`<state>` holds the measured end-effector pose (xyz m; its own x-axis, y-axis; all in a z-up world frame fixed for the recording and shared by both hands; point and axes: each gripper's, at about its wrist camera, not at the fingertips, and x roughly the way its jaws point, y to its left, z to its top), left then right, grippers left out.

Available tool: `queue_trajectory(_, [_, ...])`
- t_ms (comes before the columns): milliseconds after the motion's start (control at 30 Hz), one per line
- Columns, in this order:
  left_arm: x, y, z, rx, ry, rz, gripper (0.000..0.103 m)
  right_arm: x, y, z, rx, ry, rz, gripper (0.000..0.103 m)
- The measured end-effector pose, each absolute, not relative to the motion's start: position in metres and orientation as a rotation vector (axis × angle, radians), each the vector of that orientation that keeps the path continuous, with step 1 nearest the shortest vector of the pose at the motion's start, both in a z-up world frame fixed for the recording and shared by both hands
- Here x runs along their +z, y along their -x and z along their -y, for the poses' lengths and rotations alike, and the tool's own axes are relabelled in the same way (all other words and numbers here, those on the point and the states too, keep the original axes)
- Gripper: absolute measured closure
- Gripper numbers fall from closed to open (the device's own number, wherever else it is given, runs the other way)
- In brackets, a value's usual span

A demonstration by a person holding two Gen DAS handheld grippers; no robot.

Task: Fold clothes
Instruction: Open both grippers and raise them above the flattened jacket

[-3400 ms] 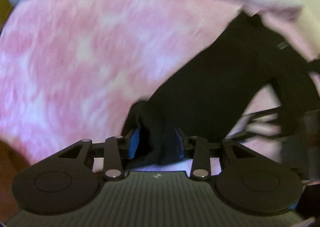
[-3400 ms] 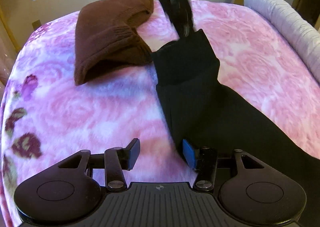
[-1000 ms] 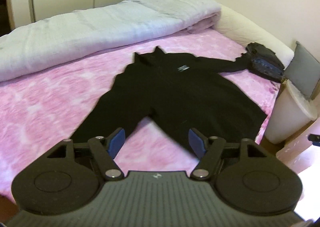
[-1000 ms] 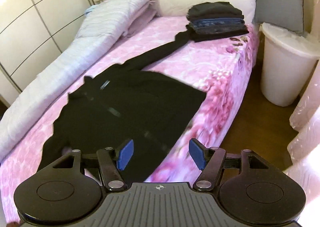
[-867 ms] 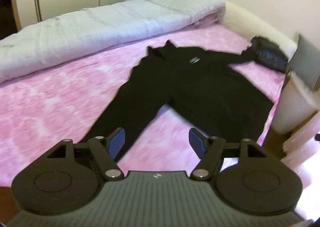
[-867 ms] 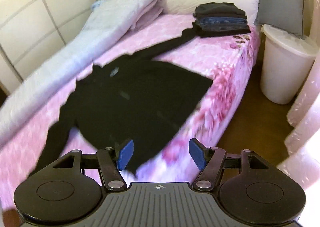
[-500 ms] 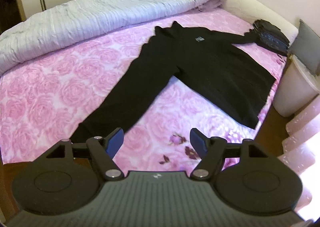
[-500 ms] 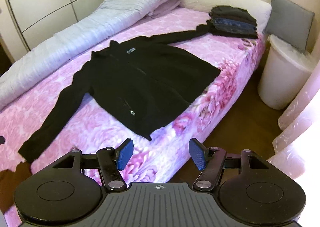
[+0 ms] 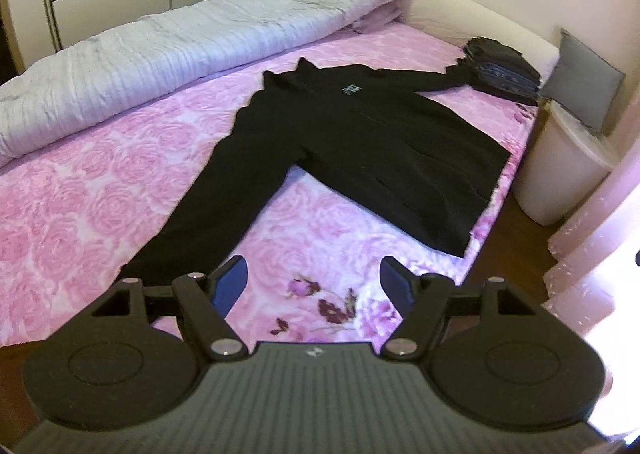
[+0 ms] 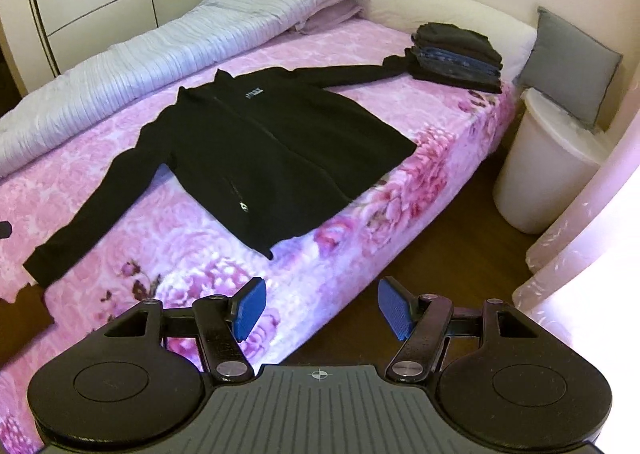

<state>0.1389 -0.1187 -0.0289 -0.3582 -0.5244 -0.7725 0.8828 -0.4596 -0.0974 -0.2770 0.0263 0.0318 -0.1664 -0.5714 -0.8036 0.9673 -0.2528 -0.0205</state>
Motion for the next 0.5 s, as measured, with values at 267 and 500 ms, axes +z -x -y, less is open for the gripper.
queue_trajectory(267, [-0.035, -0.135, 0.102, -1.925, -0.910, -0.634, 0.034, 0.026, 0.266, -0.043, -1.664, -0.834, -0.691, 0.036])
queue_trajectory(500, [-0.033, -0.146, 0.097, -1.885, -0.890, -0.639, 0.034, 0.024, 0.262, -0.040, -1.627, -0.828, -0.694, 0.036])
